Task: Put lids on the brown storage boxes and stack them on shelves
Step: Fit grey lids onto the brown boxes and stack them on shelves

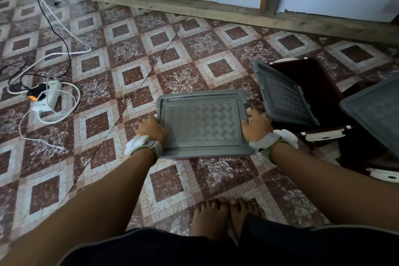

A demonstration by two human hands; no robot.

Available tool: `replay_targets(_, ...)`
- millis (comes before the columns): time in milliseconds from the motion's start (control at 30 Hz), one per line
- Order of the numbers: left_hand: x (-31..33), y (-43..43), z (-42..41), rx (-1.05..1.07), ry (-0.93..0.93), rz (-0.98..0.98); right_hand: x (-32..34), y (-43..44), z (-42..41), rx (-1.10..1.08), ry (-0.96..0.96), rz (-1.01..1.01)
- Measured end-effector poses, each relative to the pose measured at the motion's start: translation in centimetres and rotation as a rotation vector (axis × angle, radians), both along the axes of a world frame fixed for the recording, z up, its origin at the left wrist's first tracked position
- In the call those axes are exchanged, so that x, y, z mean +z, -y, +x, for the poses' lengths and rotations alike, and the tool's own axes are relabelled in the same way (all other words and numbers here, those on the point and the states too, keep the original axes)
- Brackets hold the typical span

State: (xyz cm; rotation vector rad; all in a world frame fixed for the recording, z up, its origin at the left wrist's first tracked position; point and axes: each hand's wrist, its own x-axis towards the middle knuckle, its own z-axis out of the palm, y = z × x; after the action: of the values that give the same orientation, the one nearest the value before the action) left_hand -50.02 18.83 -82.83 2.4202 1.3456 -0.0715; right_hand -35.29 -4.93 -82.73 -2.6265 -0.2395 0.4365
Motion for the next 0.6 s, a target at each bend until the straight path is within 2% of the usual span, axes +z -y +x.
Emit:
replay_targets(133,-0.1,0.1,-0.3,0.007,0.059,-0.024,0.1,-0.4,-0.2,-0.016,-0.001,-0.023)
replay_targets(233,-0.1,0.1,-0.2,0.105,0.017,-0.026,0.3,-0.5,0.4,-0.06,-0.124,-0.03)
replay_targets(367,-0.3,-0.4,0.1,0.194,-0.016,-0.22,1.2,0.3,1.4,0.051,-0.248,-0.053)
replay_targets(467,-0.2,-0.6,-0.1,0.161,-0.008,-0.286,1.0,0.5,1.8,0.06,-0.21,-0.072)
replay_targets(600,0.3,-0.1,-0.7,0.168,0.006,-0.264,0.8,-0.3,1.5,0.046,-0.161,-0.106)
